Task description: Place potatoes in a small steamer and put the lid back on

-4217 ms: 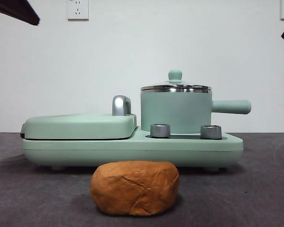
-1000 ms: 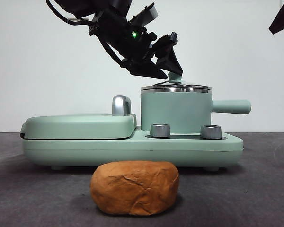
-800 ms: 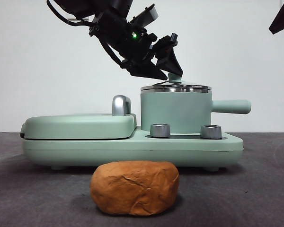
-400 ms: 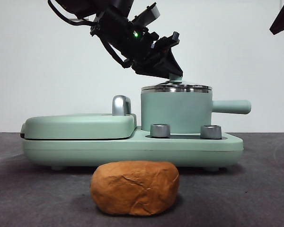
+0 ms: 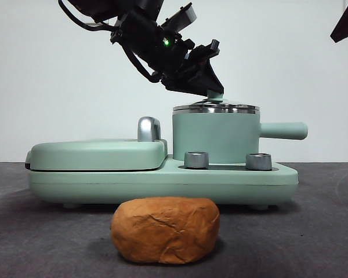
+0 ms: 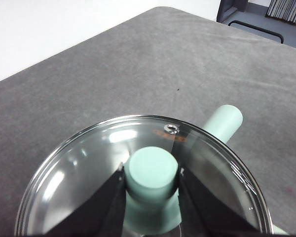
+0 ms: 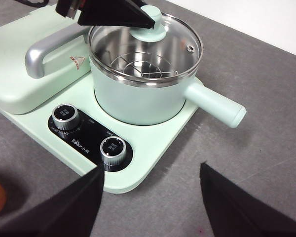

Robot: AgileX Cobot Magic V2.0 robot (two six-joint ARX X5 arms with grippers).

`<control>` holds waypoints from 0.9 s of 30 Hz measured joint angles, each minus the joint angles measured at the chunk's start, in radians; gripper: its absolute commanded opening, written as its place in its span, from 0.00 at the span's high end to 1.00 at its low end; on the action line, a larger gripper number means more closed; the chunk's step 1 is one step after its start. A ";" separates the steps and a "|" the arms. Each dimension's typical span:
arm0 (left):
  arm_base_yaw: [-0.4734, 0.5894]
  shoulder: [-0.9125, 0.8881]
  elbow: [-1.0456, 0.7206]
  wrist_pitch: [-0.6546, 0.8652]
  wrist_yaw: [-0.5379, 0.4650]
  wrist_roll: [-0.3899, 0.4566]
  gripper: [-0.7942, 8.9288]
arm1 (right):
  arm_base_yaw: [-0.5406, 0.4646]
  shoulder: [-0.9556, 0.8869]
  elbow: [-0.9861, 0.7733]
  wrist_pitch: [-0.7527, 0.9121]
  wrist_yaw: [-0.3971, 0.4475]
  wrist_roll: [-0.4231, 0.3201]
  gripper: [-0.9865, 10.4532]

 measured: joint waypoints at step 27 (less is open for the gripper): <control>0.090 -0.310 -0.025 -0.276 -0.032 -0.009 0.90 | 0.147 0.051 0.000 -0.030 -0.023 -0.071 0.63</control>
